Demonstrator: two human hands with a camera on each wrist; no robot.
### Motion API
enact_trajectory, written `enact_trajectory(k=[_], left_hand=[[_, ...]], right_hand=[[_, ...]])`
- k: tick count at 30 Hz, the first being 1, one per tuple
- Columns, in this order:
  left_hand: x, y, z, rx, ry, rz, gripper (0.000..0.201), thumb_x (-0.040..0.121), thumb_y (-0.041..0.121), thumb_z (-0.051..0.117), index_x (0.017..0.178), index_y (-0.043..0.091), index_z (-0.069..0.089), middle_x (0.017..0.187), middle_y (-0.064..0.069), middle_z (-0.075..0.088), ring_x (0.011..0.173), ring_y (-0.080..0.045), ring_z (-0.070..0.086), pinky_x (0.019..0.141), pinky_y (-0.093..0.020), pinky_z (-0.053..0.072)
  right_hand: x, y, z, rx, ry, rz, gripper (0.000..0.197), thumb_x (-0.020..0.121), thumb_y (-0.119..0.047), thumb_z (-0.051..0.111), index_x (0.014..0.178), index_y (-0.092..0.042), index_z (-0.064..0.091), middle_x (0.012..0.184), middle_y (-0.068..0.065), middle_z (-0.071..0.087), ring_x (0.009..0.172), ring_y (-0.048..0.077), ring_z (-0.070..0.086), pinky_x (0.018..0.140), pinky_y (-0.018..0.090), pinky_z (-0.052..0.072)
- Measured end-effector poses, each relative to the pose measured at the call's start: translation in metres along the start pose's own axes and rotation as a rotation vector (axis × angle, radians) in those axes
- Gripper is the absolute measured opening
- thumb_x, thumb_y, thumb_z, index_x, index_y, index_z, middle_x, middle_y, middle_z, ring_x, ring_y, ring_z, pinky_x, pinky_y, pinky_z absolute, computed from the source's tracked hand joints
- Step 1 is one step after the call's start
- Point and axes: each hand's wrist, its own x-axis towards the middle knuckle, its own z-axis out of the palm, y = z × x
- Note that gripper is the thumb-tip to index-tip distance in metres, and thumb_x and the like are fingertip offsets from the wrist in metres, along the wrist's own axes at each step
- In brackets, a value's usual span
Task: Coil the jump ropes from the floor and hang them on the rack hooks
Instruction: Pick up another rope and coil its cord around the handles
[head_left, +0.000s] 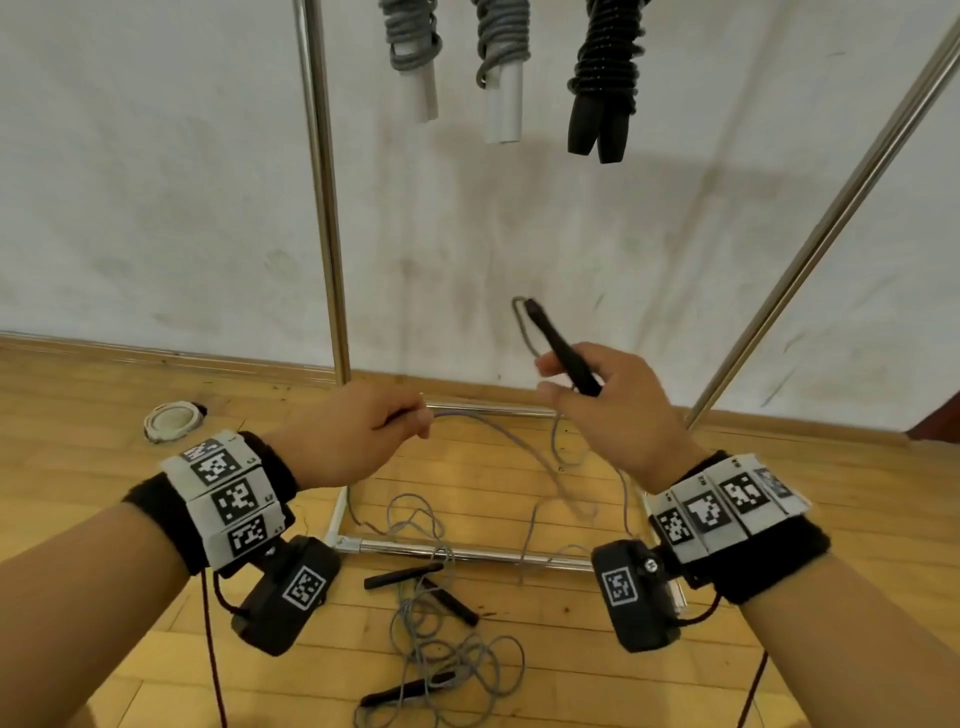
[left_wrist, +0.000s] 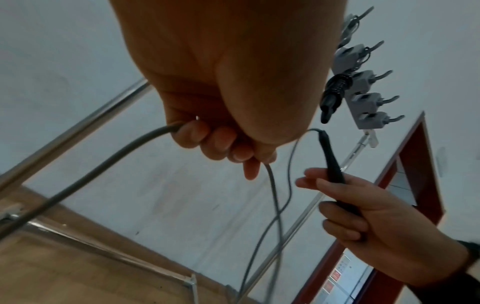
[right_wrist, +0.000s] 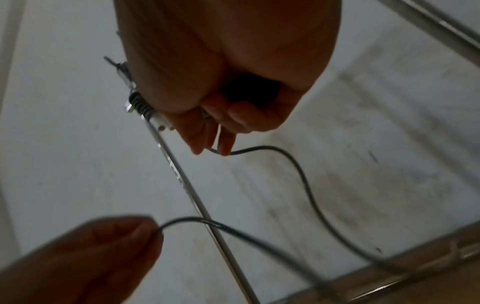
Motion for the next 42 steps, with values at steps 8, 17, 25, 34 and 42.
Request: enact_trajectory(k=[8, 17, 25, 34, 42], left_hand=[[-0.001, 0.033, 0.007, -0.266, 0.161, 0.064, 0.021, 0.101, 0.029, 0.050, 0.085, 0.024, 0.063, 0.065, 0.005, 0.067, 0.046, -0.005, 0.064, 0.047, -0.016, 0.048], [0.000, 0.002, 0.010, -0.084, -0.029, 0.045, 0.027, 0.100, 0.044, 0.044, 0.084, 0.029, 0.060, 0.077, 0.010, 0.068, 0.071, 0.001, 0.060, 0.062, -0.007, 0.042], [-0.003, -0.024, 0.012, 0.019, -0.270, -0.107, 0.044, 0.103, 0.046, 0.036, 0.078, 0.028, 0.068, 0.079, 0.013, 0.066, 0.069, 0.007, 0.057, 0.060, -0.013, 0.036], [0.008, -0.019, 0.008, 0.156, -0.014, -0.127, 0.040, 0.103, 0.041, 0.040, 0.074, 0.027, 0.063, 0.055, 0.008, 0.052, 0.046, 0.003, 0.050, 0.045, -0.015, 0.027], [0.007, -0.001, 0.014, 0.144, -0.063, -0.021, 0.036, 0.103, 0.042, 0.040, 0.080, 0.029, 0.064, 0.056, 0.009, 0.055, 0.058, 0.005, 0.054, 0.049, -0.013, 0.031]], right_hand=[[-0.016, -0.017, 0.042, -0.021, -0.212, -0.144, 0.019, 0.088, -0.038, 0.069, 0.074, -0.026, 0.066, 0.058, -0.010, 0.058, 0.049, 0.002, 0.047, 0.051, 0.016, 0.036], [-0.004, -0.021, 0.018, 0.107, 0.021, -0.102, 0.020, 0.090, -0.035, 0.067, 0.075, -0.021, 0.064, 0.052, -0.012, 0.050, 0.044, 0.003, 0.041, 0.044, 0.015, 0.034], [0.004, -0.006, -0.011, 0.112, 0.218, -0.115, 0.014, 0.090, -0.028, 0.069, 0.077, -0.025, 0.068, 0.060, 0.000, 0.053, 0.052, 0.007, 0.045, 0.050, 0.020, 0.039], [0.006, 0.008, -0.006, -0.065, 0.265, -0.022, 0.012, 0.084, -0.023, 0.073, 0.094, -0.029, 0.071, 0.086, -0.014, 0.066, 0.072, 0.006, 0.059, 0.064, 0.023, 0.047], [-0.010, 0.002, 0.020, -0.146, -0.115, -0.123, 0.003, 0.085, -0.037, 0.072, 0.084, -0.035, 0.071, 0.073, -0.010, 0.065, 0.057, 0.002, 0.057, 0.050, 0.012, 0.039]])
